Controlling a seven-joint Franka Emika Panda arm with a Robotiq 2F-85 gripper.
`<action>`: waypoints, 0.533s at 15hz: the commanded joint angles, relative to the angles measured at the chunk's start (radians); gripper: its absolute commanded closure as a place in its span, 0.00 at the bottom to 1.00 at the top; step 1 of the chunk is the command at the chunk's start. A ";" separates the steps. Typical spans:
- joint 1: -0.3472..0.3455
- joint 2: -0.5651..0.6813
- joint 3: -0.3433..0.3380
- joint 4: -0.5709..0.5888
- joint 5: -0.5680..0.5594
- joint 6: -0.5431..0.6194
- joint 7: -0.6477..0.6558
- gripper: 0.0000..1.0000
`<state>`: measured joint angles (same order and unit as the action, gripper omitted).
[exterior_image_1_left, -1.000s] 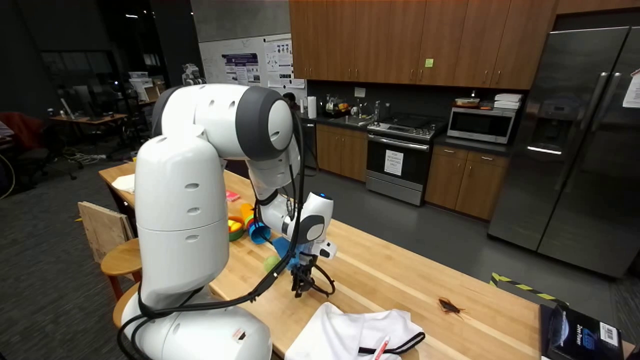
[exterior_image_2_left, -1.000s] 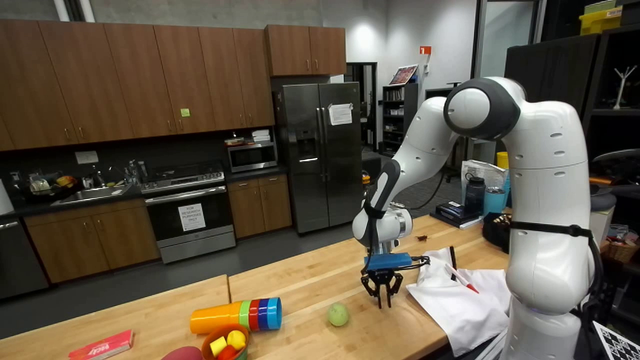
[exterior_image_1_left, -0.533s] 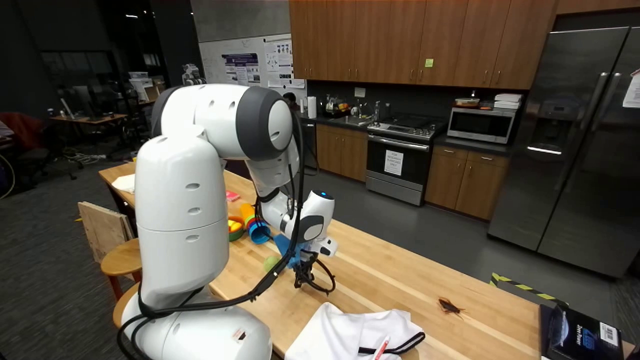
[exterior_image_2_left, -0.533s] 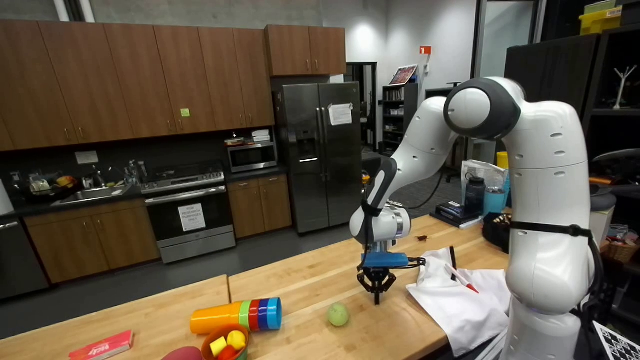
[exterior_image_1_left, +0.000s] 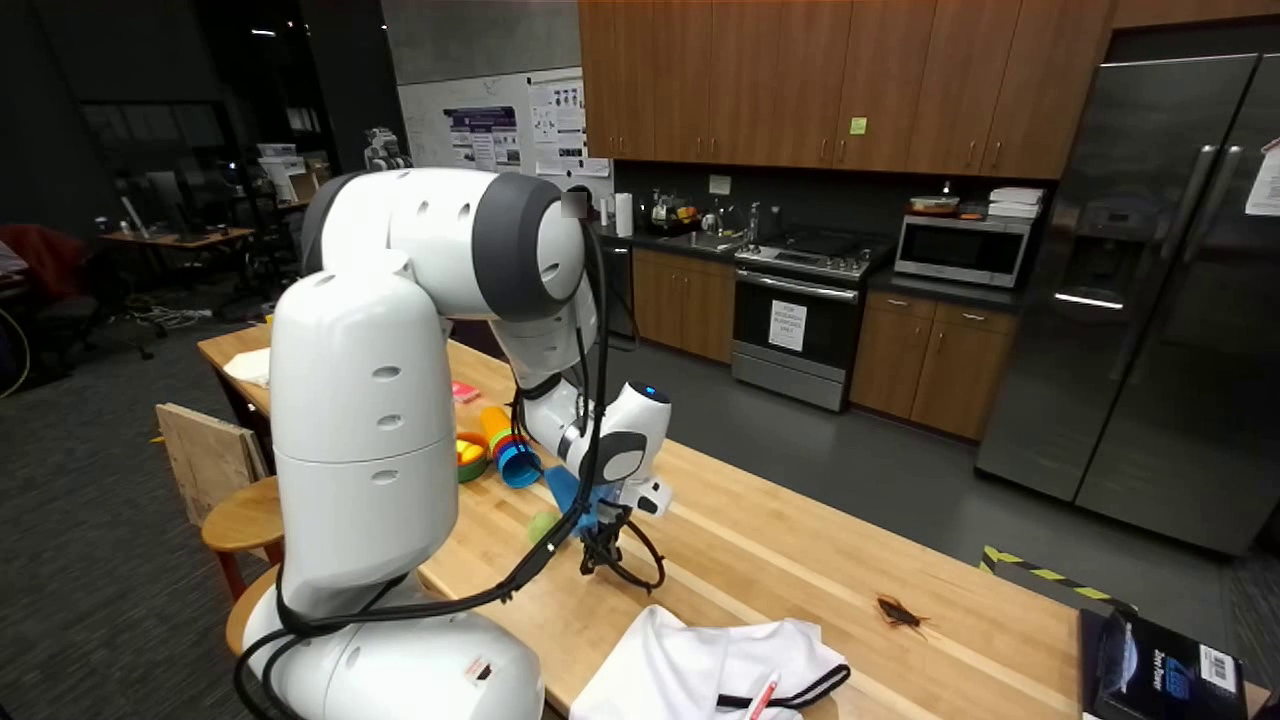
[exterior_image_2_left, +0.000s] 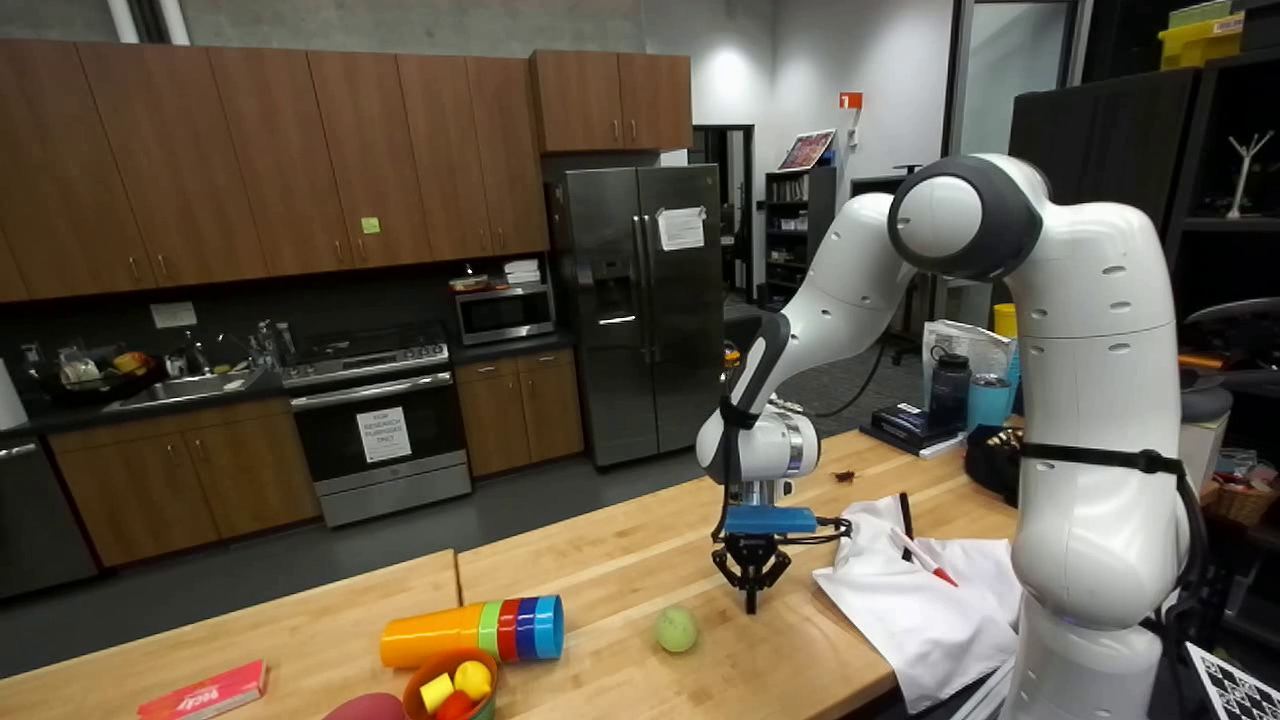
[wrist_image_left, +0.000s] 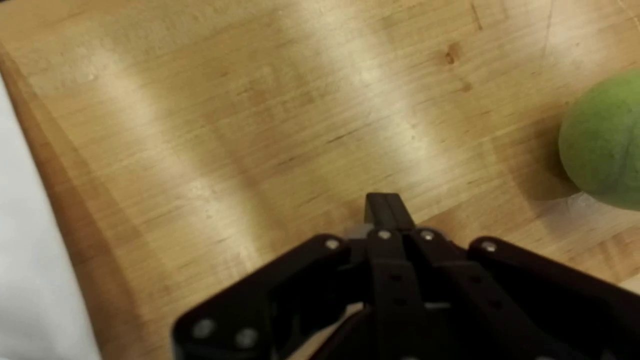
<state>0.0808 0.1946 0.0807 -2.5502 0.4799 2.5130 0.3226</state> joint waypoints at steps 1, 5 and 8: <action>-0.012 -0.011 0.002 -0.004 -0.010 0.012 -0.058 1.00; -0.023 -0.009 0.015 -0.007 0.006 0.056 -0.196 1.00; -0.035 -0.006 0.026 -0.007 0.020 0.107 -0.306 1.00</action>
<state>0.0736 0.1948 0.0849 -2.5512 0.4766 2.5825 0.1193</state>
